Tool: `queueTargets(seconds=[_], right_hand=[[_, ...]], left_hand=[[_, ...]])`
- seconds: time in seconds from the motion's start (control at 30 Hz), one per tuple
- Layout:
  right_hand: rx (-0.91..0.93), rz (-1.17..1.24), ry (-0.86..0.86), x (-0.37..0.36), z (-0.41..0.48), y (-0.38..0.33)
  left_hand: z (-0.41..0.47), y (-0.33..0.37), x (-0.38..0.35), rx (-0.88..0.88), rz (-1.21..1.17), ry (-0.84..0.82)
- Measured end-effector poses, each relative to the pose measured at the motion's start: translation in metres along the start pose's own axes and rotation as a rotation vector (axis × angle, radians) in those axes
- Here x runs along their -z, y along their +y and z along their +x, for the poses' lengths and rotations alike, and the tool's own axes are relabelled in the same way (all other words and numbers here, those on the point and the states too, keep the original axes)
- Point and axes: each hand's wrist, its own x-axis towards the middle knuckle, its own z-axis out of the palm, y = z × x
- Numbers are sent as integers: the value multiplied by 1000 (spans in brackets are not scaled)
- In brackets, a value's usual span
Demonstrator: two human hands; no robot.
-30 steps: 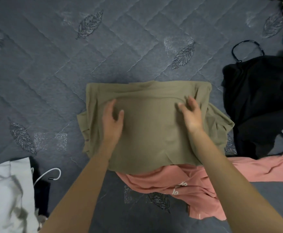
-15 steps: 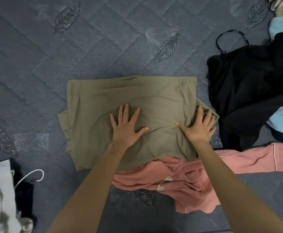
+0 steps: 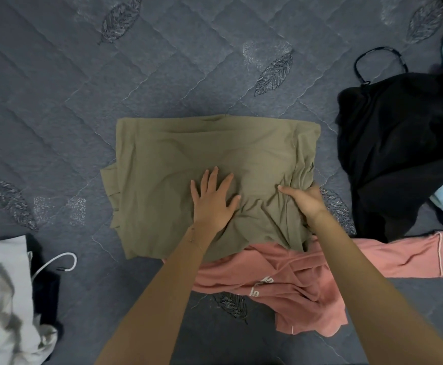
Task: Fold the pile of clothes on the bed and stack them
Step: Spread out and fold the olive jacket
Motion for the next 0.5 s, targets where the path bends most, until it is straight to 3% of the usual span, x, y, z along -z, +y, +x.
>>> queueTargets(seconds=[0.07, 0.17, 0.23, 0.37, 0.5], right_hand=[[105, 56, -60, -12, -11, -9], [132, 199, -188, -31, -28, -24], [153, 227, -270, -42, -39, -38], [212, 235, -389, -73, -67, -68], [286, 213, -507, -126, -102, -84]], left_hand=[[-7, -11, 4, 44, 55, 27], [-10, -32, 10, 98, 13, -155], [-8, -42, 23, 132, -290, -189], [-8, -60, 61, 279, -1135, -62], [-14, -86, 93, 437, -1420, -99]])
